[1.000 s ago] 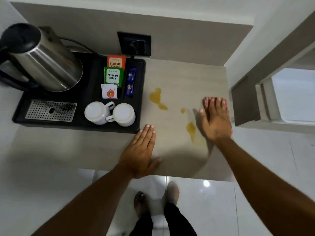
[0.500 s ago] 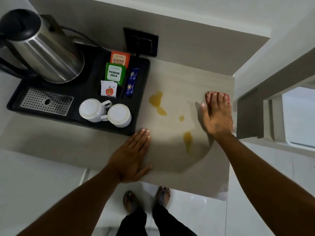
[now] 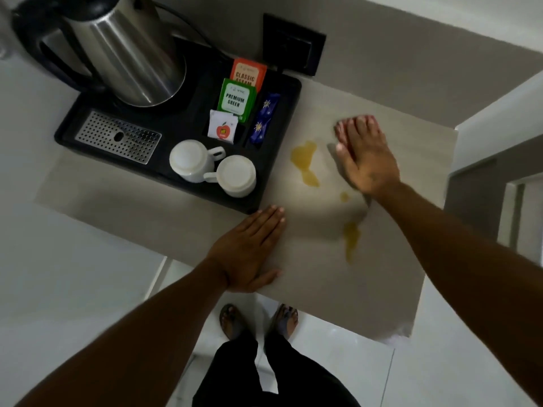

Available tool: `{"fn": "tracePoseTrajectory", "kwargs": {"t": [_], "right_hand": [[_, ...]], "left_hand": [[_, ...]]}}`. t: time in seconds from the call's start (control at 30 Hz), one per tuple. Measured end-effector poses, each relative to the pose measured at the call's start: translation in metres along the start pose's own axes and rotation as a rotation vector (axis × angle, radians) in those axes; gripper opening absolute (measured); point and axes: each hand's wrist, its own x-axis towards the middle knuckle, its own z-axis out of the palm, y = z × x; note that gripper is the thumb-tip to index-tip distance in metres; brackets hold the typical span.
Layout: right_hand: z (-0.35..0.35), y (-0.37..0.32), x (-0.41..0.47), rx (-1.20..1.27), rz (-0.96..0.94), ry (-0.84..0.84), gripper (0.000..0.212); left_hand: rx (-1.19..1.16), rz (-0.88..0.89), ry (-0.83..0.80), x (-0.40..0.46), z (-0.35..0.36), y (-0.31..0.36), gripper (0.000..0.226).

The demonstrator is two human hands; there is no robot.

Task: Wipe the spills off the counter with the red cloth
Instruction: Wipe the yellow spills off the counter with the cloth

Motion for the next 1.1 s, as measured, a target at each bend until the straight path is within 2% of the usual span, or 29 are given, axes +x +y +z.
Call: {"fn": "tracePoseTrajectory", "kwargs": {"t": [0.13,0.23,0.33,0.4,0.53,0.7,0.77,0.83,0.97,1.1], "right_hand": [[-0.003,-0.041,0.052,0.023,-0.081,-0.033,0.071],[0.008,-0.050,0.023,0.024,-0.242,-0.051,0.063],[0.011,-0.026,-0.009,0.042,-0.316,-0.035,0.059],[0.008,-0.024,0.011,0.057,-0.304,-0.021,0.059],[0.008,-0.063,0.045,0.087,-0.148,-0.049,0.058],[0.016,-0.055,-0.027,0.060,-0.398,-0.054,0.054],[0.012,-0.038,-0.038,0.053,-0.394,-0.069,0.053],[0.008,-0.035,-0.024,0.057,-0.313,-0.073,0.055],[0.010,-0.071,0.009,0.075,-0.227,-0.037,0.055],[0.027,-0.087,-0.042,0.052,-0.377,-0.052,0.049]], "left_hand": [[-0.020,-0.002,0.022,-0.001,0.000,0.000,0.097],[-0.045,-0.003,0.024,-0.002,0.001,0.002,0.096],[-0.019,-0.011,0.016,0.000,0.000,0.000,0.098],[-0.021,-0.019,0.022,0.001,-0.003,0.001,0.098],[-0.046,-0.012,0.043,-0.003,-0.004,0.002,0.096],[-0.021,-0.011,0.031,-0.001,-0.007,0.002,0.096],[-0.017,-0.008,0.022,-0.001,-0.007,0.002,0.096],[-0.015,-0.006,0.024,-0.001,-0.006,0.002,0.096],[-0.013,-0.016,0.034,-0.001,-0.005,0.000,0.097],[-0.018,-0.022,0.073,-0.005,-0.006,0.005,0.094]]}}
